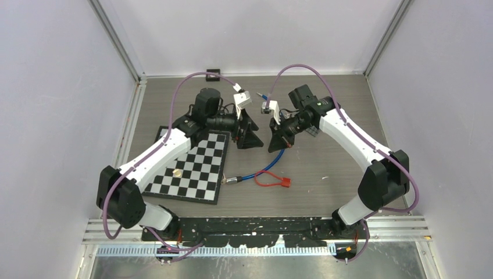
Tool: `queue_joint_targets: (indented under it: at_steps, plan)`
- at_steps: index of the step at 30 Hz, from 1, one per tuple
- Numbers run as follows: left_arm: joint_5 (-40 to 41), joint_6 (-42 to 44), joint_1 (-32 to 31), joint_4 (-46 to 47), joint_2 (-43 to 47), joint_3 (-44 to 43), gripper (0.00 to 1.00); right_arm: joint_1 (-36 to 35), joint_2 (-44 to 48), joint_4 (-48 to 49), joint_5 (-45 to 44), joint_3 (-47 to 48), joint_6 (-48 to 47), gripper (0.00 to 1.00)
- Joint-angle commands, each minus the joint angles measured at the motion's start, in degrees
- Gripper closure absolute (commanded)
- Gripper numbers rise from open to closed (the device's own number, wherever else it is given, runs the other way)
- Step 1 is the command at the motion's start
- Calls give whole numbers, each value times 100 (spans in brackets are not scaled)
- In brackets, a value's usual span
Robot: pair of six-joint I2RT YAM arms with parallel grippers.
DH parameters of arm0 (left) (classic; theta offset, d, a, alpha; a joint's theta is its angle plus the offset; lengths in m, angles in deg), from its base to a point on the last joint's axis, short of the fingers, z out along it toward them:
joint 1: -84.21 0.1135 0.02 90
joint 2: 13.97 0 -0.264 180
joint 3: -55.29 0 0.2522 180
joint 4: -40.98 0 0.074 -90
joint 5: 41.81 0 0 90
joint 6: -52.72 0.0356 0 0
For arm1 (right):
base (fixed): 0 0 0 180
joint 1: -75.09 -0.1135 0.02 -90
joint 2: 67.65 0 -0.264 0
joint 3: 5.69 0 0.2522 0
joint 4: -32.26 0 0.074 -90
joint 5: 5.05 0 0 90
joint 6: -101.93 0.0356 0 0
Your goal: Unlock with the key
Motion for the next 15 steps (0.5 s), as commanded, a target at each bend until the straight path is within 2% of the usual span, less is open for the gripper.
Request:
queue_joint_targets:
  at_steps: [1,5,8,15]
  plan:
    - [-466,-538,12,570,30,126,17,-115,10,35,466,189,132,100]
    - [-595,-978,12,1146,92,460,20,-147,171,141,546,48,195,100]
    - [-807,-1286,-17,1439,-37,491,26,-166,239,146,616,2,190,100]
    - [-765,-1031,-78,1415,-180,588,37,-166,275,81,710,-72,71,100]
